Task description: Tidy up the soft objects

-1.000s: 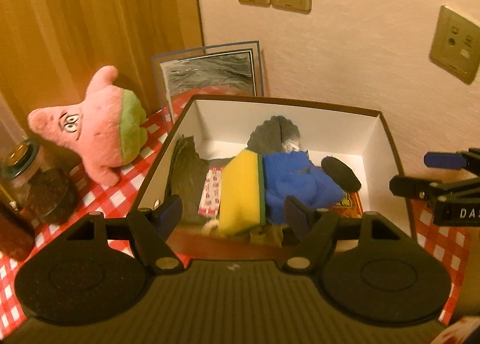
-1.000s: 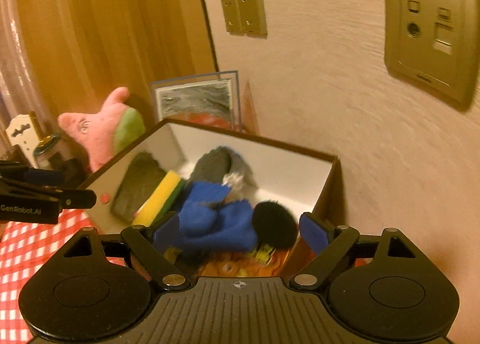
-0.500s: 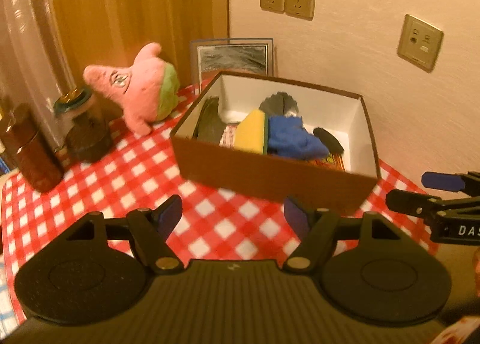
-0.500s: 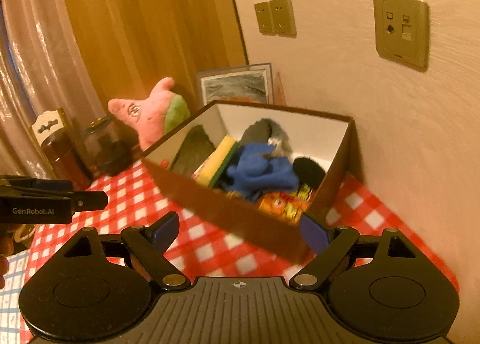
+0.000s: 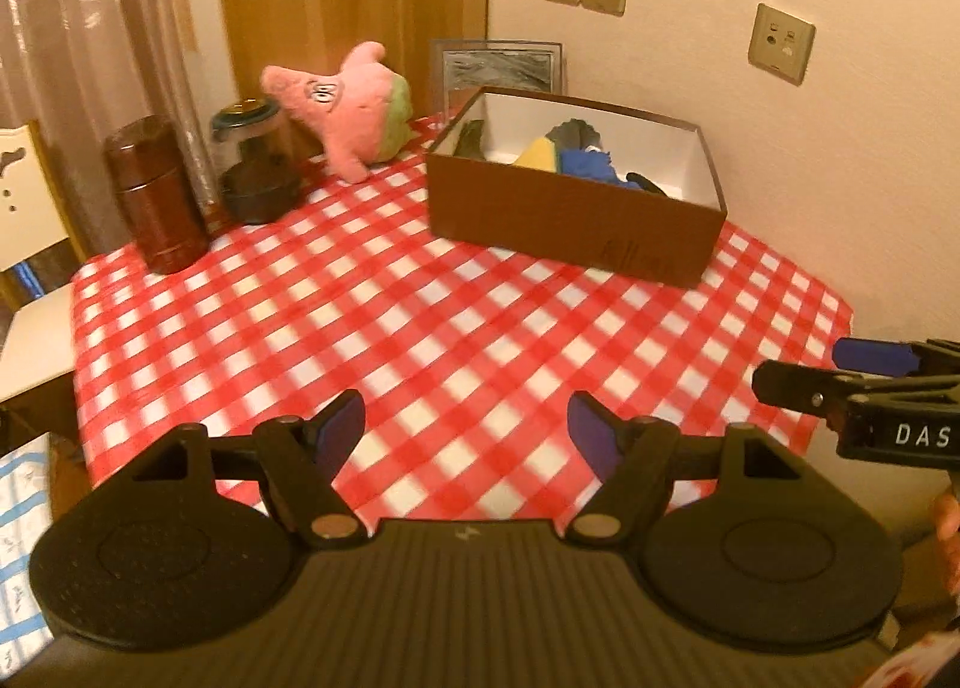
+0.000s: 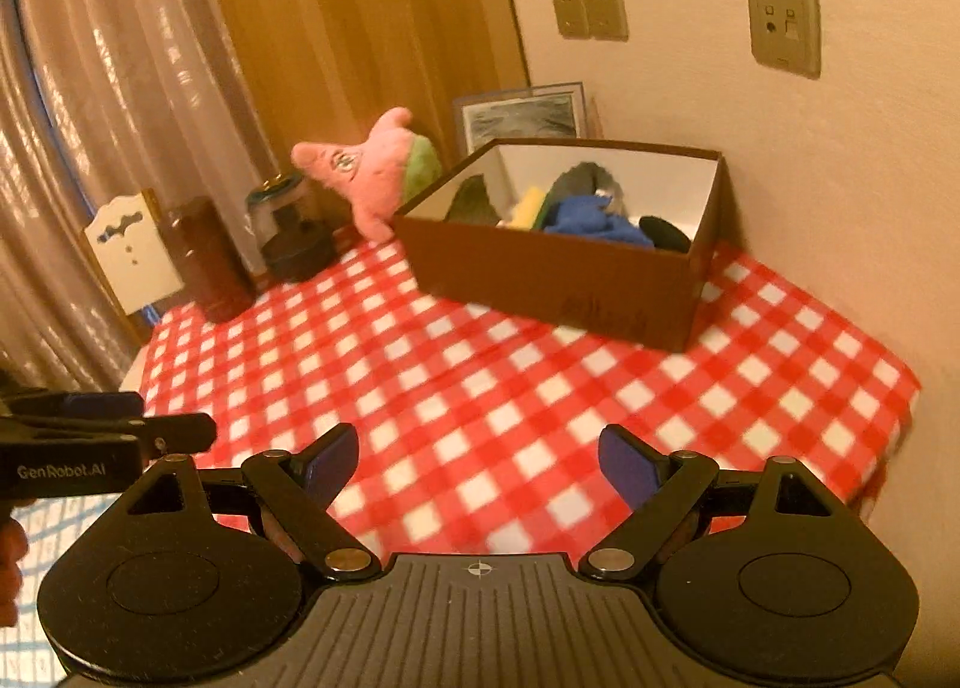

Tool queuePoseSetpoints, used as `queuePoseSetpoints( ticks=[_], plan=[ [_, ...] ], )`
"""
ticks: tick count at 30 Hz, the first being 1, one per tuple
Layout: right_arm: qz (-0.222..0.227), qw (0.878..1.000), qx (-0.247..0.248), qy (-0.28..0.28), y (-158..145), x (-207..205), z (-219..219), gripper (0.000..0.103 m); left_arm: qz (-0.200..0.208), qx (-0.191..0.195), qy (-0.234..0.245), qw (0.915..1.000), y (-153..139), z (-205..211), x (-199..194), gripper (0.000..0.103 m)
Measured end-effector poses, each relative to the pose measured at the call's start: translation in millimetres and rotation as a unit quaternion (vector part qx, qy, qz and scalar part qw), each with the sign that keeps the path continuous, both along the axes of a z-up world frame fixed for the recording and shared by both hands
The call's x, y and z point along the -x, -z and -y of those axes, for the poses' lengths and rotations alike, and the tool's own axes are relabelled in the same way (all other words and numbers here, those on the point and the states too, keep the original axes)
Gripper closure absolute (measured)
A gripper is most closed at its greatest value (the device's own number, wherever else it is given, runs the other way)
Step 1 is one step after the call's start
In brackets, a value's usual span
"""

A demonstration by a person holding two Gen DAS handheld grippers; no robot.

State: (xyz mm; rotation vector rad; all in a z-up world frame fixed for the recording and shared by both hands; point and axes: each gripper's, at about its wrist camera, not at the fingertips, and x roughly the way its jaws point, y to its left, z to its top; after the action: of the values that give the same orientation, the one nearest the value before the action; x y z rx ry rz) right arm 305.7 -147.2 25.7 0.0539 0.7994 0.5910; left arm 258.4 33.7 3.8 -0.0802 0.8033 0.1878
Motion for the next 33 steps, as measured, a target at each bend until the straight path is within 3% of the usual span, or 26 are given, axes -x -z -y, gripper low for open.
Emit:
queuePoseSetpoints(
  ticks=[8, 17, 22, 33],
  plan=[
    [-0.001, 1.000, 0.017, 0.017, -4.8, 106.4, -14.7, 0.016, 0.015, 0.000, 0.010, 0.9998, -12.3, -4.4, 98.7, 0.030],
    [-0.014, 0.999, 0.029, 0.025, -10.8, 191.0, -14.6, 0.016, -0.005, 0.012, 0.020, 0.9997, -9.2, 3.3, 174.0, 0.030],
    [-0.019, 0.999, 0.033, 0.020, -13.2, 215.1, -11.8, 0.016, -0.012, 0.021, 0.018, 0.9995, -8.2, 11.3, 194.7, 0.030],
    [-0.024, 0.999, 0.031, 0.004, -15.5, 223.5, 5.1, 0.016, -0.016, 0.027, 0.008, 0.9995, -11.0, 29.6, 201.4, 0.030]
  ],
)
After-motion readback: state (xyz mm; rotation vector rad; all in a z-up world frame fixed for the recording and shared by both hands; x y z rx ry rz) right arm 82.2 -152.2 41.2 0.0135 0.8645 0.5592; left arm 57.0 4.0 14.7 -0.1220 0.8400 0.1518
